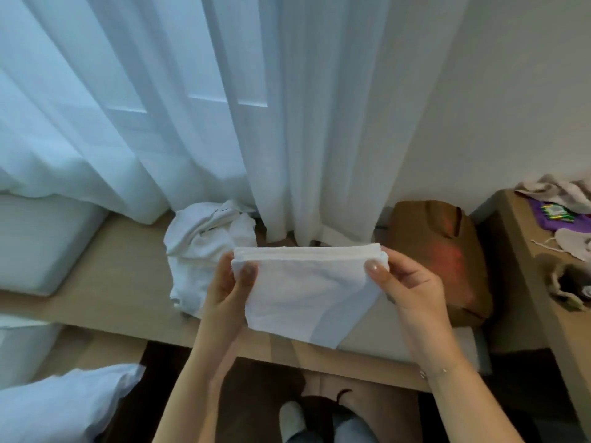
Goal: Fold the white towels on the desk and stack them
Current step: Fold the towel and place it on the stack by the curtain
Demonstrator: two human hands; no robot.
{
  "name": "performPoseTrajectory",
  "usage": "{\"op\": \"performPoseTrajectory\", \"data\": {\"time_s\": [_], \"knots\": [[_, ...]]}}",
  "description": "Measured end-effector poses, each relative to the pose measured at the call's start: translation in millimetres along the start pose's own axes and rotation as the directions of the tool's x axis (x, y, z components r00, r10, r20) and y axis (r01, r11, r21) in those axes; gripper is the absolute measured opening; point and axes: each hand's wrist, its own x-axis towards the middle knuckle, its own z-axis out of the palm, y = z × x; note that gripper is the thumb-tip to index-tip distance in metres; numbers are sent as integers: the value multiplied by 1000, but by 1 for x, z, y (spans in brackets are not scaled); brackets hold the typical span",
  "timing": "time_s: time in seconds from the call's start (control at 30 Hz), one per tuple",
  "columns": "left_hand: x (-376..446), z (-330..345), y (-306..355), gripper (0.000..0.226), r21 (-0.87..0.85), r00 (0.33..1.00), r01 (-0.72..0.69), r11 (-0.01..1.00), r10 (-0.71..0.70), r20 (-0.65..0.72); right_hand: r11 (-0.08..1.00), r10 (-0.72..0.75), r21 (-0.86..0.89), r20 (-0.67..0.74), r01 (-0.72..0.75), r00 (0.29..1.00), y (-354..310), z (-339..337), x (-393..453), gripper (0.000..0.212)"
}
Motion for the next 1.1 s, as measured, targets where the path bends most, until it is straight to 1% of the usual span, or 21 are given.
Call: {"op": "performPoseTrajectory", "data": {"time_s": [0.1, 0.13, 0.2, 0.27, 0.37, 0.5, 0.6, 0.7, 0.77, 0.83, 0.9, 1.03, 1.1], "knots": [[11, -39, -1, 40, -30, 997, -2, 1000, 0, -76, 999, 47, -7, 92, -47, 995, 11, 42, 27, 41], [14, -51, -2, 42, -20, 995, -5, 1000, 3, -98, 998, 55, -15, 127, -54, 990, 16, 55, 36, 41], [21, -74, -5, 35, 31, 990, -10, 999, 14, -142, 997, 72, -20, 194, -69, 978, 27, 80, 53, 41], [27, -94, -7, 28, 59, 981, -6, 998, 18, -195, 997, 77, -27, 255, -73, 964, 36, 104, 69, 35], [35, -125, -5, 29, 66, 972, 10, 998, 6, -237, 997, 64, -70, 303, -44, 951, 48, 142, 83, 26], [45, -171, 2, 29, 59, 955, 35, 998, -16, -295, 993, 76, -107, 355, -41, 932, 63, 195, 93, 33], [49, -218, 0, 27, 82, 940, 41, 996, -10, -341, 981, 110, -190, 430, -29, 896, 77, 236, 94, 23], [54, -273, -4, 26, 71, 946, 85, 994, -58, -318, 969, 143, -244, 435, -36, 889, 96, 286, 93, 18], [61, -318, -7, 27, 44, 947, 133, 990, -114, -299, 965, 168, -251, 401, -68, 901, 112, 324, 87, 16], [69, -363, -10, 29, 43, 940, 190, 981, -169, -297, 963, 202, -246, 373, -114, 906, 129, 364, 79, 19], [73, -402, -12, 33, 62, 923, 256, 965, -225, -311, 951, 265, -250, 357, -182, 895, 146, 398, 68, 22], [83, -467, -19, 30, 91, 901, 351, 932, -310, -304, 934, 319, -267, 333, -236, 887, 176, 451, 56, 17], [91, -489, -27, 34, 90, 889, 392, 915, -352, -294, 926, 344, -274, 330, -260, 879, 192, 469, 56, 14]]}}
